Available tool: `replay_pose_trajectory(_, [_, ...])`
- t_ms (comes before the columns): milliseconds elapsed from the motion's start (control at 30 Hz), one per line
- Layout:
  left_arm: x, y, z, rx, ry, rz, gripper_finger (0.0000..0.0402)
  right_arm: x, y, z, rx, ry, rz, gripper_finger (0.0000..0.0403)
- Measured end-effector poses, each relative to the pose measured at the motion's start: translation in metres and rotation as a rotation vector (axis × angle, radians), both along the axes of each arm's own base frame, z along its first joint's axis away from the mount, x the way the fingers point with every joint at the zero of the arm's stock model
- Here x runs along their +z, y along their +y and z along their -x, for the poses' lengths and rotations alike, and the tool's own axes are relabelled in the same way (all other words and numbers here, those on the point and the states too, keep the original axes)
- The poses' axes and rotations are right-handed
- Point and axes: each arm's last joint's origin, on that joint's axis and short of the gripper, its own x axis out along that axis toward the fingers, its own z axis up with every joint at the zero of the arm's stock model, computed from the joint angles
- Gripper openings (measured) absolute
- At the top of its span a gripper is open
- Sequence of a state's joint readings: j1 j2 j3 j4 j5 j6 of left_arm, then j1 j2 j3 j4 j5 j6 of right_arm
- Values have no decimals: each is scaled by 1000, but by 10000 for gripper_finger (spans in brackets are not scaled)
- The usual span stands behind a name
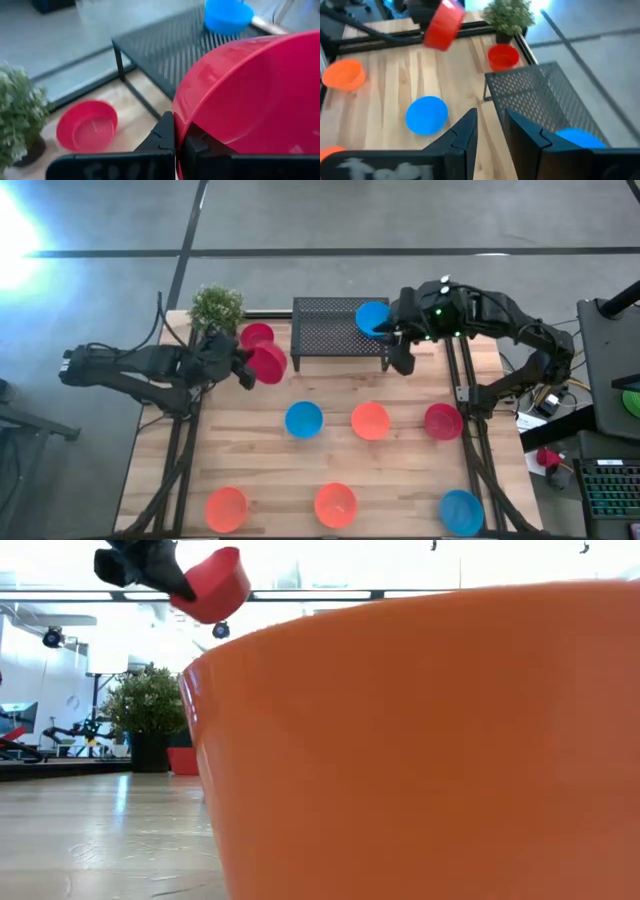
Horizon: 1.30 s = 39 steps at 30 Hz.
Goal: Pick & Place Mini bowls
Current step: Put the bottom left red bowl on the shelf
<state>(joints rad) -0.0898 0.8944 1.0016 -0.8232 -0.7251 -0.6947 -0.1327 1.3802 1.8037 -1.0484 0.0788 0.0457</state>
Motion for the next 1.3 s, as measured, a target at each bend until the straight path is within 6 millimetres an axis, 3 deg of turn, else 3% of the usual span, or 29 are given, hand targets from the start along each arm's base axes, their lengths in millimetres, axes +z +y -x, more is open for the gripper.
replay_pose_trajectory(333, [10,4,-15,242,-143,-179,0,-16,9,-52,187,-95,234,73])
replay_pose_trajectory(667, [11,5,-31,368,-119,-340,0,-35,4,-84,136,-60,292,66])
replay_pose_trajectory(1000, [12,3,-63,380,-18,-497,0,-43,2,-107,123,-95,365,115])
replay_pose_trajectory(1300, [12,3,-70,386,-45,-491,0,-51,-1,-128,32,-155,391,165])
